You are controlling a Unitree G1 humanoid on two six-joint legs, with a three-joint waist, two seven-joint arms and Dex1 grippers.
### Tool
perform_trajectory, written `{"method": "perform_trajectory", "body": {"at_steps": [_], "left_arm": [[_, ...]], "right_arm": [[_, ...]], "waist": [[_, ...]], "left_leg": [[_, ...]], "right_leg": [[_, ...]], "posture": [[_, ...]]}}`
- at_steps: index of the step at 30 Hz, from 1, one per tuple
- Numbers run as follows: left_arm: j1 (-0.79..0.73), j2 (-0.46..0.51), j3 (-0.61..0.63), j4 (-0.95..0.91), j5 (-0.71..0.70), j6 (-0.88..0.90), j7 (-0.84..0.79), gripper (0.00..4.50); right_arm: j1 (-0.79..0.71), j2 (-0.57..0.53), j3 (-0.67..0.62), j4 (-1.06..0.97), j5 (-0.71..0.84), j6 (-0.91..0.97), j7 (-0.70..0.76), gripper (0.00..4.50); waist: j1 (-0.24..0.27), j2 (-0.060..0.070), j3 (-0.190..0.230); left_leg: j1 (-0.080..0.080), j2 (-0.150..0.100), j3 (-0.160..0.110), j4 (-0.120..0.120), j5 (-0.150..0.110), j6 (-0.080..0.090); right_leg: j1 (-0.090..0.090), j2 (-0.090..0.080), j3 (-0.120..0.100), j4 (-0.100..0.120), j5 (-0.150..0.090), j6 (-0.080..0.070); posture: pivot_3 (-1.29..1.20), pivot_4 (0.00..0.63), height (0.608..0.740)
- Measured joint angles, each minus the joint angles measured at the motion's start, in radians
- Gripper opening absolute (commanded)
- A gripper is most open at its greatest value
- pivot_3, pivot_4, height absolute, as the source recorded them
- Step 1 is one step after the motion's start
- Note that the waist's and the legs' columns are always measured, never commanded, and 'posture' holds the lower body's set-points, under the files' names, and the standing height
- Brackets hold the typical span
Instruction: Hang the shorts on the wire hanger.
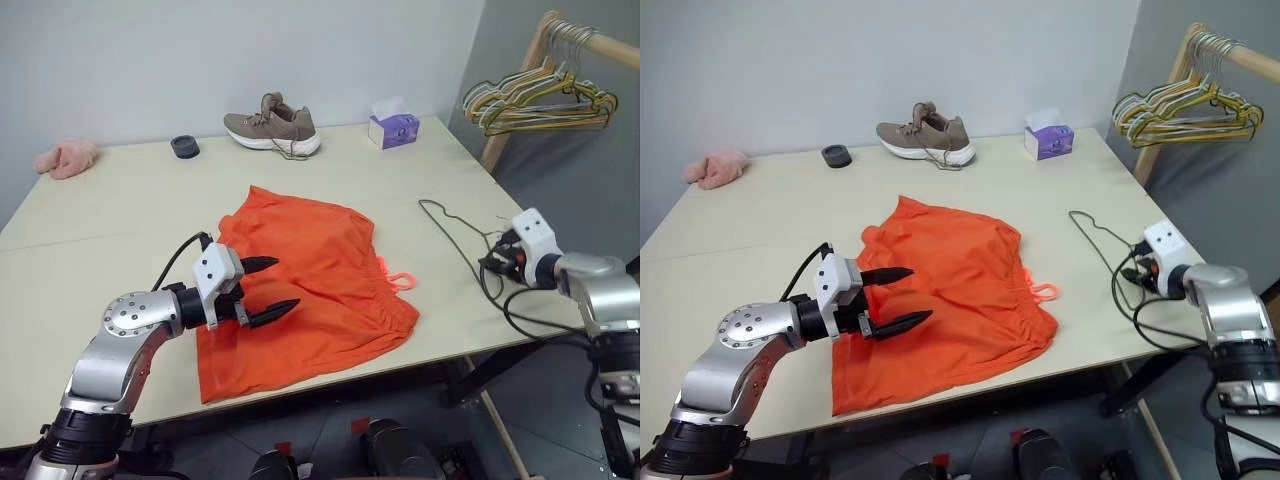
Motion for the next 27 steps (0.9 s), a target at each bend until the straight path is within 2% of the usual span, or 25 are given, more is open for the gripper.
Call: {"method": "perform_trajectory", "body": {"at_steps": [3, 7, 18, 22, 27], "left_arm": [[-0.006, -0.002, 0.0, -0.001, -0.007, 0.02, 0.004, 4.5], [-0.011, -0.004, 0.0, -0.002, -0.009, 0.031, 0.005, 4.5], [-0.041, -0.007, -0.01, -0.023, -0.028, 0.059, -0.006, 4.5], [-0.056, -0.007, -0.013, -0.053, -0.059, 0.085, -0.013, 4.5], [-0.077, -0.01, -0.013, -0.083, -0.098, 0.118, -0.019, 4.5]], "right_arm": [[-0.064, 0.047, -0.02, 0.091, -0.003, 0.009, -0.075, 4.22], [-0.117, 0.095, -0.025, 0.232, -0.012, -0.011, -0.154, 4.22], [-0.319, 0.124, 0.014, 0.649, -0.055, -0.138, -0.198, 4.22], [-0.355, 0.123, 0.027, 0.741, -0.071, -0.19, -0.194, 3.38], [-0.38, 0.131, 0.053, 0.828, -0.1, -0.26, -0.205, 1.62]], "waist": [[0.001, 0.0, 0.0], [0.002, 0.002, 0.001], [0.0, 0.009, 0.002], [0.0, 0.01, 0.002], [0.006, 0.009, 0.001]], "left_leg": [[0.0, 0.0, 0.0, 0.0, 0.0, 0.0], [-0.001, 0.0, 0.0, 0.0, 0.0, 0.0], [0.002, 0.0, 0.0, -0.002, 0.0, 0.0], [0.005, 0.001, 0.0, -0.002, 0.0, 0.0], [0.013, 0.001, -0.001, -0.002, 0.0, 0.0]], "right_leg": [[0.0, 0.0, 0.0, 0.0, 0.0, 0.0], [-0.001, 0.0, 0.0, 0.0, 0.0, 0.0], [0.0, 0.002, 0.001, 0.004, -0.001, -0.002], [0.0, 0.002, 0.001, 0.007, -0.002, -0.004], [0.009, 0.003, 0.0, 0.006, -0.003, -0.004]], "posture": [[-0.19, 0.066, 0.74], [-0.19, 0.066, 0.74], [-0.19, 0.068, 0.74], [-0.19, 0.065, 0.74], [-0.19, 0.062, 0.74]]}}
